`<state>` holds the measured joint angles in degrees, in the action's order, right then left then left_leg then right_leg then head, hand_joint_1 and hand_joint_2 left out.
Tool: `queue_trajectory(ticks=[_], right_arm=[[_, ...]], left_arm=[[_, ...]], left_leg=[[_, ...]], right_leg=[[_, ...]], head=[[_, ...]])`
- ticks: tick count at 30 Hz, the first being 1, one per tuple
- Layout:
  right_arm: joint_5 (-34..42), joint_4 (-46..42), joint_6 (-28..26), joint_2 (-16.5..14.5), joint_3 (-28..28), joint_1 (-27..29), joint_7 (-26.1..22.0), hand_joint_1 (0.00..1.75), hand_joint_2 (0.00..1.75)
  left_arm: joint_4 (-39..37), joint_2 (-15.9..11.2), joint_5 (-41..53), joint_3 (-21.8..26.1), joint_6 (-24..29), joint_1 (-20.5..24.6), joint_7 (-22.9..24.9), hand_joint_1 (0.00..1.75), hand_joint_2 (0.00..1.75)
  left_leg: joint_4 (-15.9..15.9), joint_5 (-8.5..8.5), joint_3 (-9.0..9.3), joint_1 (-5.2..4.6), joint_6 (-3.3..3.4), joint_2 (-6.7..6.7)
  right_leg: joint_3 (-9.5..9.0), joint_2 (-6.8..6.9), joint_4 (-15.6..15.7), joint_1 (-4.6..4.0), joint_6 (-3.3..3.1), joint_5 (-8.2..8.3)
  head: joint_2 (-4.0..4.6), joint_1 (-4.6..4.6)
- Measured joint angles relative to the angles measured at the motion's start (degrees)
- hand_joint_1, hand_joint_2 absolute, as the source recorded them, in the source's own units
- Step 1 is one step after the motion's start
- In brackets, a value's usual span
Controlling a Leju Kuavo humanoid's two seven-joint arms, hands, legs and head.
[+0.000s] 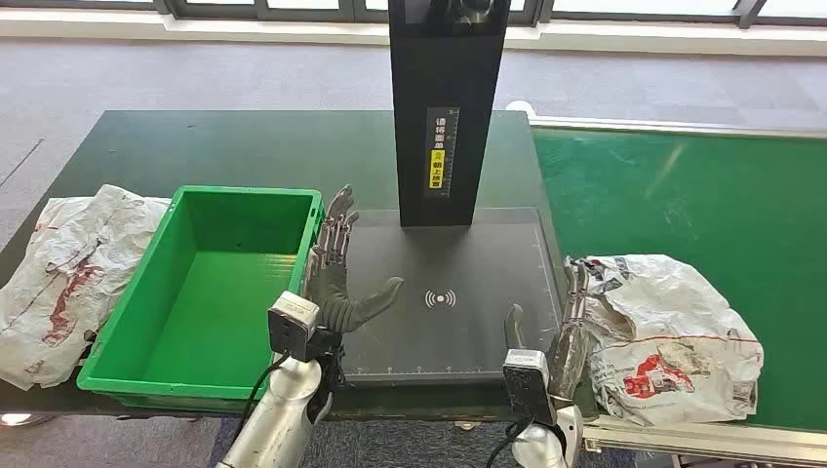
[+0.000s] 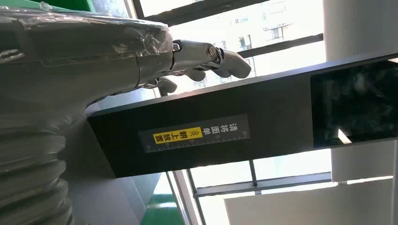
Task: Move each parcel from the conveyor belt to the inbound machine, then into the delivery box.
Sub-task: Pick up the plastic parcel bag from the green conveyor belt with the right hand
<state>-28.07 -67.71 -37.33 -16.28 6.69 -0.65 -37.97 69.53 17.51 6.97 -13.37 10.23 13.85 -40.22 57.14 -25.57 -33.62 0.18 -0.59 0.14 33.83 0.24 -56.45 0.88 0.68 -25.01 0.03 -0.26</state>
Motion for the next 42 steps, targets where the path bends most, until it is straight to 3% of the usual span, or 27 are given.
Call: queue_trajectory(ticks=[2,5,8,15,19,26,30,32,36,42], right_arm=[[-7.19,-0.4,-1.04,-0.03,-1.68,0.0,2.95,0.0,1.75],[-27.19,-2.27,-2.43,-0.16,-7.79,-0.37,11.76,0.0,1.75],[-40.45,-3.81,-2.66,-0.33,-14.83,-1.84,17.65,0.0,1.75],[-48.95,-4.42,-2.71,-0.55,-26.4,-5.11,19.63,0.0,1.75],[-52.32,-2.23,-2.7,-0.53,-32.92,-8.87,19.17,0.0,1.75],[-53.34,2.26,-2.69,-0.17,-43.23,-14.35,15.56,0.0,1.75],[-37.99,13.3,-2.59,2.85,-49.63,-19.48,7.18,0.0,1.75],[-31.58,20.14,-2.46,5.23,-51.63,-21.25,5.21,0.0,1.75],[-31.23,27.82,-2.59,8.29,-53.35,-22.54,7.95,0.0,1.75],[-36.21,32.27,-2.65,10.03,-54.59,-23.04,14.61,0.0,1.75]], left_arm=[[0.06,0.0,-0.09,0.09,-0.02,-0.16,0.0,0.0,1.75],[0.57,-0.04,-0.52,0.59,-0.08,-0.67,0.0,0.0,1.75],[1.27,-0.07,-0.97,1.68,-0.36,-1.04,0.0,0.0,1.75],[1.84,-0.13,-2.07,3.66,-0.95,-1.7,0.0,0.0,1.75],[1.84,-0.13,-1.12,4.26,1.29,-1.85,0.0,0.0,1.75],[1.75,-0.33,3.28,4.79,11.93,-3.2,0.0,0.0,1.75],[2.41,-0.66,3.45,5.01,13.89,-5.0,0.0,0.0,1.75],[2.94,-0.72,3.48,5.49,14.16,-5.46,0.0,0.0,1.75],[4.07,-0.83,3.28,7.02,14.32,-6.58,0.0,0.0,1.75],[5.32,-0.87,3.16,8.54,14.28,-7.5,0.0,0.0,1.75]], left_leg=[[0.0,0.0,0.0,0.0,0.0,0.01],[0.0,0.0,-0.02,-0.01,0.01,0.05],[0.01,0.0,-0.03,-0.01,0.01,0.1],[0.01,0.01,-0.02,-0.01,0.02,0.15],[0.01,0.01,-0.01,-0.01,0.02,0.14],[0.02,0.01,0.0,-0.01,0.02,0.12],[0.03,0.01,0.0,-0.01,0.03,0.14],[0.04,0.02,-0.01,-0.02,0.05,0.22],[0.04,0.02,-0.01,-0.02,0.06,0.24],[0.02,0.02,-0.01,-0.01,0.06,0.25]], right_leg=[[0.0,0.0,0.0,0.0,0.0,0.0],[0.0,0.06,0.0,0.01,0.01,-0.01],[-0.02,0.13,0.0,0.02,0.01,-0.01],[-0.03,0.21,0.0,0.01,0.02,-0.01],[-0.02,0.2,0.0,0.01,0.02,-0.01],[-0.01,0.17,0.0,0.01,0.02,-0.01],[-0.03,0.19,0.01,0.01,0.03,-0.02],[-0.07,0.27,0.01,0.02,0.03,-0.02],[-0.09,0.29,0.01,0.02,0.04,-0.01],[-0.07,0.3,0.01,0.0,0.04,-0.02]], head=[[0.0,0.0],[0.01,0.0],[0.0,0.0],[0.0,0.01],[0.0,0.0],[0.0,0.0],[0.0,0.0],[0.0,0.0],[0.0,0.0],[0.0,0.0]])
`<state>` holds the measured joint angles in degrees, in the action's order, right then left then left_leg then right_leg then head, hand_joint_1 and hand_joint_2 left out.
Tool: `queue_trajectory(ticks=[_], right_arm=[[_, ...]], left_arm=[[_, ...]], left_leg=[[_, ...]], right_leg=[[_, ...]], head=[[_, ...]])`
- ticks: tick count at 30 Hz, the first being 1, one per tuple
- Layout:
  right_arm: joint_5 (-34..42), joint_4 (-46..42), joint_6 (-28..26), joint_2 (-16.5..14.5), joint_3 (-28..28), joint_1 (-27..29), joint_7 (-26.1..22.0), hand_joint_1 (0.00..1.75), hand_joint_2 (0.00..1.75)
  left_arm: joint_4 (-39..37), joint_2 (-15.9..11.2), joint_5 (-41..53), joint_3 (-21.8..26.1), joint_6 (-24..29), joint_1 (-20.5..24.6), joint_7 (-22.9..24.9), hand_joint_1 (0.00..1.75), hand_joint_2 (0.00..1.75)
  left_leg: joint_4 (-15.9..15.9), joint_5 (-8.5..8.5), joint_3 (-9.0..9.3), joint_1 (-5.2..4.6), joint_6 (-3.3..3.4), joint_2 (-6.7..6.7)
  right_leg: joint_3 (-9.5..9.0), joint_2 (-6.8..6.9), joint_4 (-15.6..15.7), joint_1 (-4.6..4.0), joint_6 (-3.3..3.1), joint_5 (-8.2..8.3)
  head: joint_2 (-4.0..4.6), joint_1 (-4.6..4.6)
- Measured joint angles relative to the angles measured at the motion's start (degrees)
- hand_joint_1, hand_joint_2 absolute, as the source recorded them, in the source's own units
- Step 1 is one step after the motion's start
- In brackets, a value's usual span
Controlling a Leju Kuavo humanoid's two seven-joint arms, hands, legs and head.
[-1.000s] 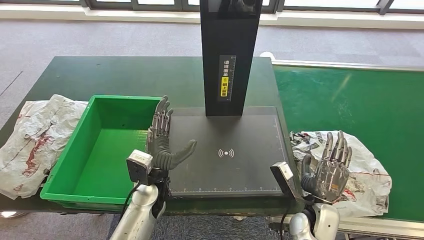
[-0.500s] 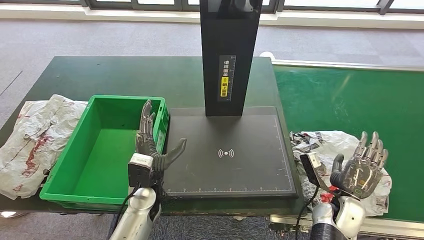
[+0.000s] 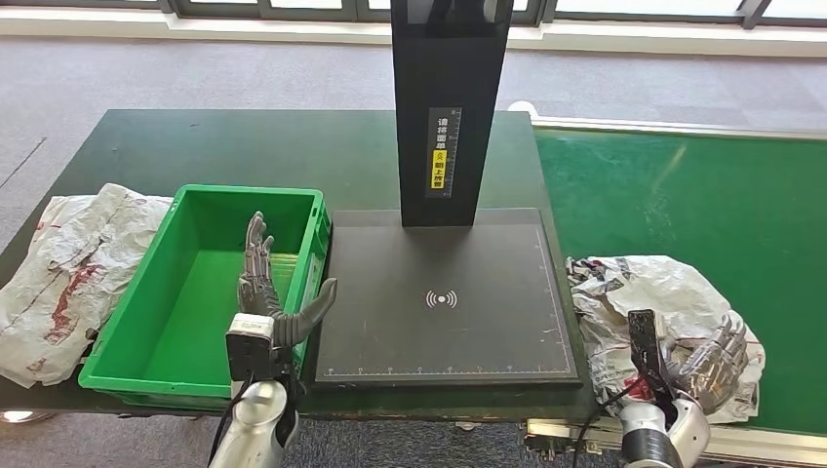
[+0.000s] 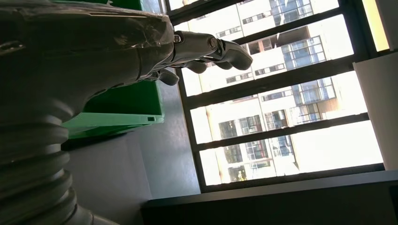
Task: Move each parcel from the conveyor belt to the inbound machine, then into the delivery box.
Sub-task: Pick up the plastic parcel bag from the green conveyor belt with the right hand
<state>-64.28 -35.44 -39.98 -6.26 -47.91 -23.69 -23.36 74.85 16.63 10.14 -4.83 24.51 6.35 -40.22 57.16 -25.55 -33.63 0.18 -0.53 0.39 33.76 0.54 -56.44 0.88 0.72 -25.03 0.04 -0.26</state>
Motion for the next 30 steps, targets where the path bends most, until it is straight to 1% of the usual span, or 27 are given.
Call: queue_trajectory(ticks=[2,5,9,13,15,30], right_arm=[[-1.86,0.95,0.0,0.51,-0.26,-0.08,2.75,0.0,1.75],[-5.79,2.23,-0.02,1.37,-0.46,-0.09,8.4,0.0,1.75],[-9.86,4.6,0.11,2.66,-0.68,-0.09,14.89,1.75,1.75],[-14.06,7.85,3.06,4.18,-0.68,-0.1,21.4,1.75,1.75],[-15.28,8.89,4.49,4.58,-0.68,-0.1,22.94,1.75,1.75],[-16.3,10.07,6.03,4.86,-0.66,-0.34,24.09,1.75,1.75]], left_arm=[[0.19,0.0,0.03,0.32,-0.16,-0.08,0.0,0.0,1.75],[0.25,0.0,0.17,0.66,-0.36,-0.14,0.0,0.0,1.75],[0.25,0.0,0.22,0.93,-0.44,-0.19,0.0,0.0,1.75],[0.25,0.0,0.25,1.2,-0.9,-0.23,0.0,0.0,1.75],[0.25,0.0,0.34,1.33,-1.13,-0.25,0.0,0.0,1.75],[0.25,0.0,0.63,1.64,-1.21,-0.32,0.0,0.0,1.75]], left_leg=[[0.0,0.0,0.0,0.0,0.0,0.0],[0.01,0.0,0.0,-0.01,0.0,0.0],[0.01,0.0,0.0,-0.02,0.01,0.0],[0.02,0.0,0.0,-0.02,0.01,0.0],[0.01,0.0,0.01,-0.01,0.01,-0.01],[0.01,0.0,0.03,0.01,0.01,-0.01]], right_leg=[[0.0,0.0,0.0,0.0,0.0,0.0],[0.0,-0.01,0.0,0.01,0.0,0.0],[-0.01,0.0,0.0,0.03,0.01,0.0],[-0.01,0.0,0.0,0.03,0.0,0.0],[-0.01,-0.01,0.0,0.02,0.0,0.0],[-0.05,0.0,0.0,-0.01,0.0,0.0]], head=[[0.0,0.0],[0.01,0.0],[0.0,0.0],[0.01,0.0],[0.0,0.0],[0.01,0.0]])
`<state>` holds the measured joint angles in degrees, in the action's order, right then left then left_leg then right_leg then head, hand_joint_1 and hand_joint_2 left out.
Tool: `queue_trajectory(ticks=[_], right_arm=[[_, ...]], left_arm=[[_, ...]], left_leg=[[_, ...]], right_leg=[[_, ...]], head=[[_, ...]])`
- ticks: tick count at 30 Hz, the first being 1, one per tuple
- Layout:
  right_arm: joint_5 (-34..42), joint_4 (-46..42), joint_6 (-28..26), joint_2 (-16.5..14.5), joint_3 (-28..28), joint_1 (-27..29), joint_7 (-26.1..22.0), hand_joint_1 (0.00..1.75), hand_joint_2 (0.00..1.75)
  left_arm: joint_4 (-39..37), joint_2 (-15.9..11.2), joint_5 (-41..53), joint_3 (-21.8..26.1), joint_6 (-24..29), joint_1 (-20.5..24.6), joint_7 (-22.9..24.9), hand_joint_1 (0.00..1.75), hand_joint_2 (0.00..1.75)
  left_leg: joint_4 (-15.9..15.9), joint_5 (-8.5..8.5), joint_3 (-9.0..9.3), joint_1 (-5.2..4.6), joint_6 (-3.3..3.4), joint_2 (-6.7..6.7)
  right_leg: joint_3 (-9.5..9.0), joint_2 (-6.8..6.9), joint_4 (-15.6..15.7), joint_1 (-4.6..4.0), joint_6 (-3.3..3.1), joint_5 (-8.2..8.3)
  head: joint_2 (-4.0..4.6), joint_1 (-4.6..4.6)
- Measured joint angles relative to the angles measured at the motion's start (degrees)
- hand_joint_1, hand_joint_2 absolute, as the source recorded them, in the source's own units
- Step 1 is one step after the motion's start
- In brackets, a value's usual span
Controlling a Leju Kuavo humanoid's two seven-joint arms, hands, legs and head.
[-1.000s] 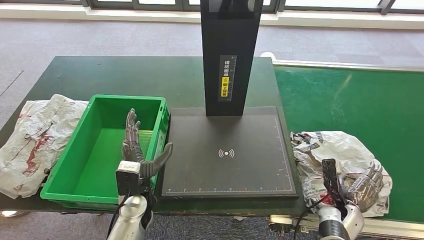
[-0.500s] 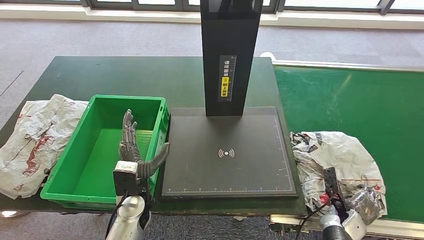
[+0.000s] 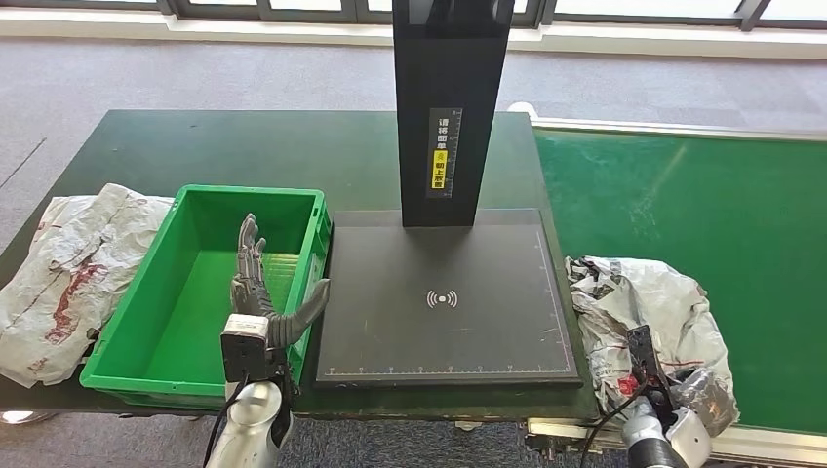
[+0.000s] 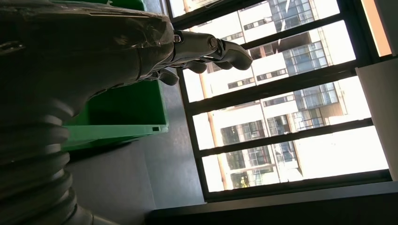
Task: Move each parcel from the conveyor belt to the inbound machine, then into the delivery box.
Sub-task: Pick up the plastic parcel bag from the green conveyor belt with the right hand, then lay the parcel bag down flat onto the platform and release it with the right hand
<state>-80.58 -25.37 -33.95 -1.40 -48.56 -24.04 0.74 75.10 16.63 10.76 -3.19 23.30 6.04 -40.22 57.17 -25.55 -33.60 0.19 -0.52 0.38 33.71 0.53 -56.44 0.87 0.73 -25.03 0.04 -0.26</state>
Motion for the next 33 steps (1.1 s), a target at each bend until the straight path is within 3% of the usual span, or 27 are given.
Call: queue_trajectory(ticks=[9,11,14,16,18,21,25,33], right_arm=[[2.13,0.16,-0.08,-0.03,0.02,-0.16,-4.87,1.75,1.75],[6.07,-0.12,-2.08,-0.34,0.02,-0.08,-11.67,1.75,1.75],[15.53,-4.14,-5.22,-2.38,0.04,0.51,-26.67,1.75,1.75],[21.45,-10.52,-5.94,-5.22,0.35,1.54,-35.07,1.75,1.75],[25.79,-19.12,-6.11,-8.75,1.89,3.33,-39.67,1.75,1.75],[29.7,-32.07,-6.17,-12.93,6.55,6.7,-40.88,1.75,1.75],[33.12,-45.99,-6.17,-15.89,14.7,11.23,-40.52,1.75,1.75],[34.46,-58.73,-6.16,-16.7,30.72,14.4,-41.04,1.75,1.75]], left_arm=[[0.07,0.0,0.43,0.16,0.46,-0.07,0.0,0.0,1.75],[0.31,0.0,0.4,0.17,0.77,-0.23,0.0,0.0,1.75],[0.84,0.0,0.32,0.19,1.0,-0.75,0.0,0.0,1.75],[1.06,0.0,0.51,0.2,1.03,-0.94,0.0,0.0,1.75],[1.1,0.0,1.05,0.2,1.03,-0.95,0.0,0.0,1.75],[1.09,0.0,1.77,0.2,1.04,-0.94,0.0,0.0,1.75],[1.15,0.0,1.97,0.2,0.98,-0.95,0.0,0.0,1.75],[2.12,0.0,2.0,0.24,0.72,-1.04,0.0,0.0,1.75]], left_leg=[[0.02,-0.01,0.07,-0.01,0.03,0.01],[0.02,-0.01,0.06,-0.01,0.03,0.01],[0.01,-0.01,0.06,-0.01,0.02,-0.02],[0.0,0.0,0.06,0.0,0.01,-0.01],[-0.01,0.0,0.05,0.02,0.0,0.02],[-0.03,0.0,0.05,0.04,-0.02,0.01],[-0.04,-0.01,0.04,0.03,-0.02,0.0],[-0.02,-0.01,0.08,-0.01,-0.02,-0.13]], right_leg=[[-0.12,0.01,0.01,0.01,0.01,0.01],[-0.12,0.01,0.01,0.02,0.01,0.01],[-0.08,-0.03,0.0,0.01,0.0,0.01],[-0.06,-0.01,0.0,-0.01,-0.01,0.0],[-0.06,0.04,-0.01,-0.03,-0.03,-0.03],[-0.03,0.03,-0.02,-0.05,-0.05,-0.07],[-0.04,0.03,-0.02,-0.03,-0.06,-0.11],[0.04,-0.1,-0.01,0.02,-0.03,-0.07]], head=[[-0.01,0.0],[0.0,0.0],[-0.02,0.0],[-0.01,0.0],[-0.01,0.0],[-0.01,0.0],[0.0,0.0],[-0.01,0.01]])
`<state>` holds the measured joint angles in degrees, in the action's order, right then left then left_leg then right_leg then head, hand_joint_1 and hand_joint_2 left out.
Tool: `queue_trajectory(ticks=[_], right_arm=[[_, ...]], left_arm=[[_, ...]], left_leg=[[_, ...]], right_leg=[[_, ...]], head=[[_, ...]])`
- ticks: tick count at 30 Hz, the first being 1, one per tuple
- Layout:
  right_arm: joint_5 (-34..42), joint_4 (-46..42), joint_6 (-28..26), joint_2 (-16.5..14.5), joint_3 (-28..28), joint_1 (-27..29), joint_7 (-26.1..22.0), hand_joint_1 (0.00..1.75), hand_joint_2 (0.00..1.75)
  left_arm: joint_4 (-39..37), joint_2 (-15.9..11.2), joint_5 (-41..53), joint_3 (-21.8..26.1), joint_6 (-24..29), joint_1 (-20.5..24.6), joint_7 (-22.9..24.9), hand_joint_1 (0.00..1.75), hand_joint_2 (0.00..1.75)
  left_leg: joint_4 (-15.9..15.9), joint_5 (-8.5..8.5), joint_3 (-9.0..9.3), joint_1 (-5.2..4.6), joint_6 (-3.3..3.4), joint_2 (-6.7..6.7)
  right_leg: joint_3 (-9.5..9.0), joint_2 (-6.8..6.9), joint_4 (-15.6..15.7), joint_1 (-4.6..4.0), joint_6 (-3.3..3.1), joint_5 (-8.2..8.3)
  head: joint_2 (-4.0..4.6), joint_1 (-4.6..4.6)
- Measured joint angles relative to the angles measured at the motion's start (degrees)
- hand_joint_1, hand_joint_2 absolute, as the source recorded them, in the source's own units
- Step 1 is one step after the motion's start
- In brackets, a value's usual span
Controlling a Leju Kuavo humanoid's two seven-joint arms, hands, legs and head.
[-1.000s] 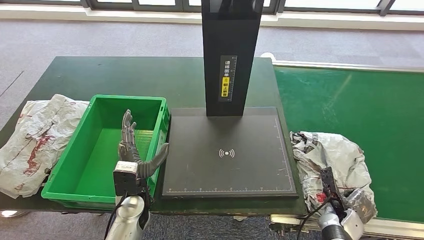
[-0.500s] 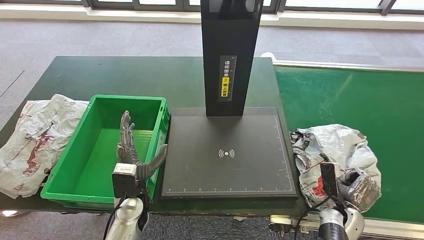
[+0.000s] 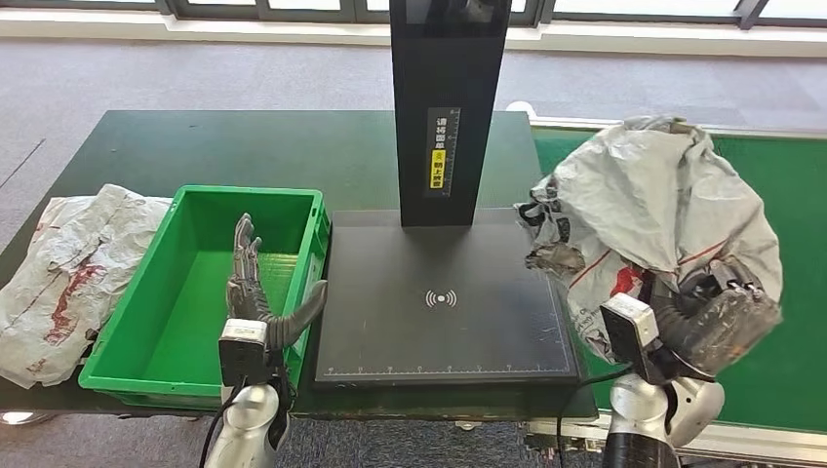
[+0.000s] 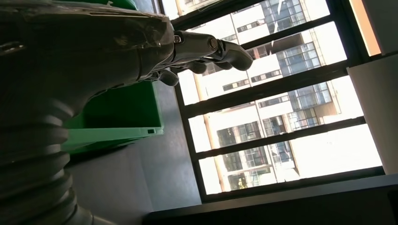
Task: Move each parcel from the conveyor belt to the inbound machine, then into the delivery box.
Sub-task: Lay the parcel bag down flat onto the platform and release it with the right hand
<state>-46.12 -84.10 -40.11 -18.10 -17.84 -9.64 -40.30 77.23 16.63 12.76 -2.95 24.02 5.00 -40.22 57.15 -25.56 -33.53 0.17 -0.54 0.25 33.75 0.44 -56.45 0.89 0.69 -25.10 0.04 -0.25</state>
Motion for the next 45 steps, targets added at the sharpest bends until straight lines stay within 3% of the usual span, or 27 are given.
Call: queue_trajectory(ticks=[6,16,20,26,30,45], right_arm=[[1.92,-1.55,1.61,0.32,7.5,0.54,0.05,1.75,1.75],[4.97,-2.56,12.46,1.39,19.48,5.47,0.13,1.69,1.75],[3.6,-2.49,13.91,1.51,20.96,6.02,1.33,0.06,1.75],[-2.47,3.15,16.98,1.58,21.05,5.04,7.94,0.0,1.75],[-4.07,8.73,16.85,1.58,20.66,3.86,8.41,0.0,0.0],[-5.59,16.17,15.5,1.3,18.71,0.95,8.78,0.0,0.0]], left_arm=[[0.32,-0.01,-0.04,0.0,-0.33,-0.04,0.0,0.0,1.75],[-0.16,-0.15,-1.06,0.0,-2.29,0.06,0.0,0.0,1.75],[-0.49,-0.15,-1.12,0.0,-2.37,0.09,-0.01,0.0,1.75],[-0.96,-0.15,-1.23,0.0,-2.37,0.16,0.0,0.0,1.75],[-1.13,-0.15,-1.05,0.0,-2.27,0.17,0.0,0.0,1.75],[-0.67,-0.15,-0.08,0.0,-0.74,-0.23,-0.01,0.0,1.75]], left_leg=[[0.0,0.01,0.01,0.02,-0.01,0.01],[-0.01,-0.04,-0.02,0.02,-0.01,0.03],[-0.01,-0.04,-0.02,0.01,-0.01,0.02],[-0.01,-0.03,-0.01,0.02,-0.01,0.02],[-0.01,-0.02,-0.01,0.03,-0.02,0.03],[0.0,-0.03,-0.03,0.02,-0.01,0.05]], right_leg=[[-0.04,0.0,-0.01,-0.02,-0.01,0.01],[0.0,0.01,0.0,-0.02,-0.02,-0.04],[0.0,0.01,0.0,-0.01,-0.02,-0.04],[-0.02,0.02,0.0,-0.02,-0.03,-0.03],[-0.02,0.02,0.0,-0.03,-0.03,-0.03],[-0.02,0.02,0.0,-0.02,-0.03,-0.03]], head=[[0.01,-0.01],[0.01,-0.01],[0.01,-0.01],[0.01,-0.01],[0.01,-0.01],[0.01,-0.01]])
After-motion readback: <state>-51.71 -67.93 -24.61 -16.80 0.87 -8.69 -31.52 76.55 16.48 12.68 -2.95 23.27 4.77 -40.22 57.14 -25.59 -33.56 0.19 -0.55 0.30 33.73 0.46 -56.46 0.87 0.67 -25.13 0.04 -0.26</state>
